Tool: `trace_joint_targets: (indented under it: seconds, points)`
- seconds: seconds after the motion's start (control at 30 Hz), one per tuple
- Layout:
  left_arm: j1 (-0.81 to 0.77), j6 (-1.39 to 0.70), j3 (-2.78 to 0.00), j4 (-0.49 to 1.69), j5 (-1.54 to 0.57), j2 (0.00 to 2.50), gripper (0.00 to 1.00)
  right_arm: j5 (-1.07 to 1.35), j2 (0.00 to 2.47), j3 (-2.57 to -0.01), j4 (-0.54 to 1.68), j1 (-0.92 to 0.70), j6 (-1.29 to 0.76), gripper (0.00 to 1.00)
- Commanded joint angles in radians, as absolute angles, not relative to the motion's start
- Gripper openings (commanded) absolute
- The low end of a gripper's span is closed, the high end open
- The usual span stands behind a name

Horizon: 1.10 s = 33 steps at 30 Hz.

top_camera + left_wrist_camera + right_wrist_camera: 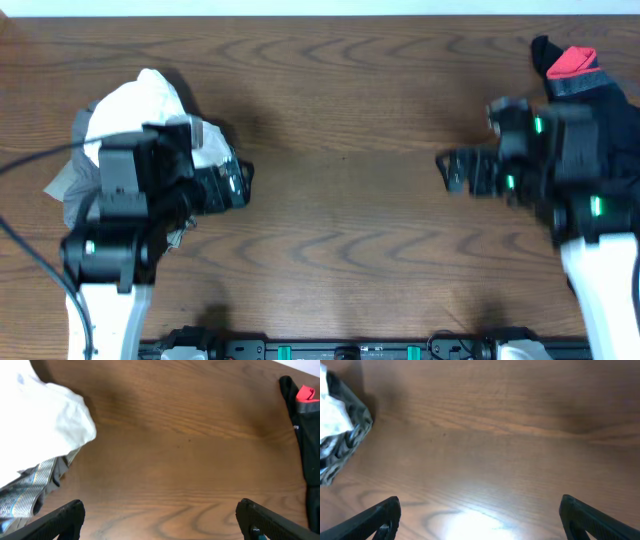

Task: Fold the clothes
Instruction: 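Reach the right gripper to the black pants' red waistband and grasp it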

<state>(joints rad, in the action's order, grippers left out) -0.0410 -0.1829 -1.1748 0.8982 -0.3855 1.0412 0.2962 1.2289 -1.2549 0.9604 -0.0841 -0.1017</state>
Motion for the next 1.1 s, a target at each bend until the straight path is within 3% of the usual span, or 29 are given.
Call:
trace_joint_targets:
  seconds: [0.0, 0.17, 0.47, 0.73, 1.07]
  points:
    - [-0.041, -0.177, -1.233, 0.911, -0.467, 1.079, 0.98, 0.345, 1.372, -1.364, 1.016, -0.065, -0.046, 0.99]
    - [-0.04, -0.177, -1.234, 0.907, -0.49, 1.089, 0.98, 0.222, 1.578, -1.511, 1.092, -0.025, -0.143, 0.99]
    - [-0.041, -0.176, -1.234, 0.888, -0.486, 1.09, 0.98, 0.115, 1.895, -1.831, 1.087, 0.209, -0.257, 0.96]
    - [-0.041, -0.176, -1.233, 0.889, -0.486, 1.092, 0.98, 0.144, 2.113, -1.85, 0.839, 0.353, -0.44, 0.88]
    - [-0.041, -0.177, -1.233, 0.947, -0.486, 1.099, 0.98, 0.147, 2.291, -1.85, 0.572, 0.362, -0.565, 0.86]
